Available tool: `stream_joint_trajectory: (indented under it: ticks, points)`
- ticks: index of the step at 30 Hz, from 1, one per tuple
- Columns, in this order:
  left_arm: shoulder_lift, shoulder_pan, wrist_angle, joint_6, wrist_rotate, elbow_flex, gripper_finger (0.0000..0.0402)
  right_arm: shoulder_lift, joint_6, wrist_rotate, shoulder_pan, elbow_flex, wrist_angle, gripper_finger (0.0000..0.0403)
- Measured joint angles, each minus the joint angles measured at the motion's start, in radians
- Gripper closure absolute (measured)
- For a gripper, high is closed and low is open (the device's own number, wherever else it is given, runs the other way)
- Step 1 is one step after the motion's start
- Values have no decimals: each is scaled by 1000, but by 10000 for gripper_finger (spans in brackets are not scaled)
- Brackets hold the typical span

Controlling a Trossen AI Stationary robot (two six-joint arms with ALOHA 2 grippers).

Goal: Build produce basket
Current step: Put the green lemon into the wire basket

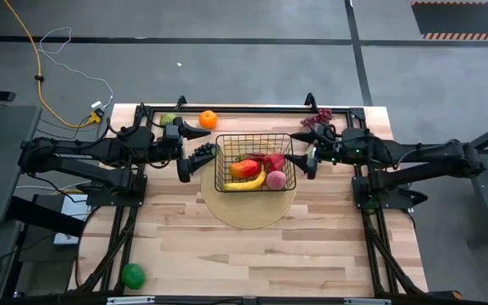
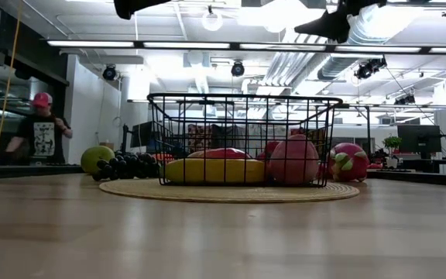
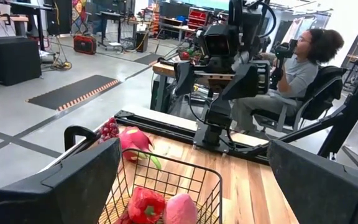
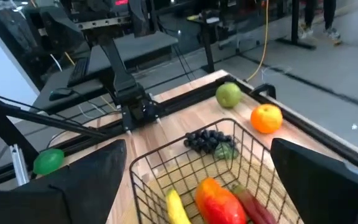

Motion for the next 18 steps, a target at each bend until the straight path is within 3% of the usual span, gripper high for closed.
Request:
stream_joint_trajectory:
  ticks: [12,16,18]
  points:
    - [0,0,-1,-6,-7,0,9,-26,-41,0,-4,-13,-1,15]
    - [21,2,-1,-151,2,20,9,-26,-41,1,-4,-12,-4,15]
    - [47,-7,-96,-237,38,63,9,-26,-41,1,-4,-12,-10,15]
